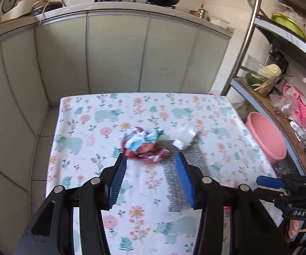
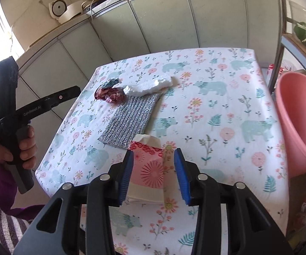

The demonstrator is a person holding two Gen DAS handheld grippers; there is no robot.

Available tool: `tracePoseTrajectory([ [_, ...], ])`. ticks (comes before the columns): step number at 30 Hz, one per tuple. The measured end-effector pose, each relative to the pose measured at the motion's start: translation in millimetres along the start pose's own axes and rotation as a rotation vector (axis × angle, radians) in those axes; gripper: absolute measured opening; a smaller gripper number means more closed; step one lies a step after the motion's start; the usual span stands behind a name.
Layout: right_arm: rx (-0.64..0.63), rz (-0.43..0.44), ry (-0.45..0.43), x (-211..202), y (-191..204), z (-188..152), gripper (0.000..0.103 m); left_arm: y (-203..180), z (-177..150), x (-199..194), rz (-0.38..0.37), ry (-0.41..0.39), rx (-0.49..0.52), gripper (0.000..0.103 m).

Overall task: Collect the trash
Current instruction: 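Move both open tools back to the table, then grasp the crumpled colourful wrapper with the left gripper while the right gripper grasps the paper cup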

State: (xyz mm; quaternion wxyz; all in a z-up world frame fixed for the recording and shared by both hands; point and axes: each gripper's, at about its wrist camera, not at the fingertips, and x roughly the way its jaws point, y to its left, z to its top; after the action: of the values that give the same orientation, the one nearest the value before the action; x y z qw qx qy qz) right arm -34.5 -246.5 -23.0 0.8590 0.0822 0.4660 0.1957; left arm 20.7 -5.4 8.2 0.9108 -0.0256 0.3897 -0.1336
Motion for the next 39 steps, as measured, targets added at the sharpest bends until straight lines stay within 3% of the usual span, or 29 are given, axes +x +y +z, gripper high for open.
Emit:
tracePoseTrajectory([
  [6,-0.013,-0.009,0.057,17.4,8.9,0.9,0.041,15.1,8.0,25.2,0.014,0.018,-0.019,0.047],
  [11,0.000,-0.012,0.065,20.5,8.8,2.0,0.048,17.5,13.5,58.3,0.035,0.065,-0.020,0.047],
  [13,0.001,-0.012,0.074,23.3,9.0,2.4,0.052,19.1,12.8,68.1,0.036,0.078,-0.027,0.054],
  [19,0.026,0.036,0.108,33.8,11.1,2.5,0.056,8.0,15.3,70.9,0.026,0.053,-0.007,0.054],
  [33,-0.027,0.044,0.161,46.3,29.9,0.3,0.056,-11.1,16.7,66.5,0.054,0.024,0.050,0.041],
  [34,-0.032,0.044,0.156,45.5,31.0,0.9,0.056,-10.7,16.5,65.6,0.053,0.024,0.046,0.033],
  [36,-0.046,0.041,0.150,44.5,32.6,1.4,0.055,-10.0,16.1,64.0,0.054,0.021,0.041,0.030],
  [39,-0.063,0.046,0.167,46.5,36.5,0.6,0.045,-10.1,15.1,62.5,0.047,0.018,0.040,0.028],
])
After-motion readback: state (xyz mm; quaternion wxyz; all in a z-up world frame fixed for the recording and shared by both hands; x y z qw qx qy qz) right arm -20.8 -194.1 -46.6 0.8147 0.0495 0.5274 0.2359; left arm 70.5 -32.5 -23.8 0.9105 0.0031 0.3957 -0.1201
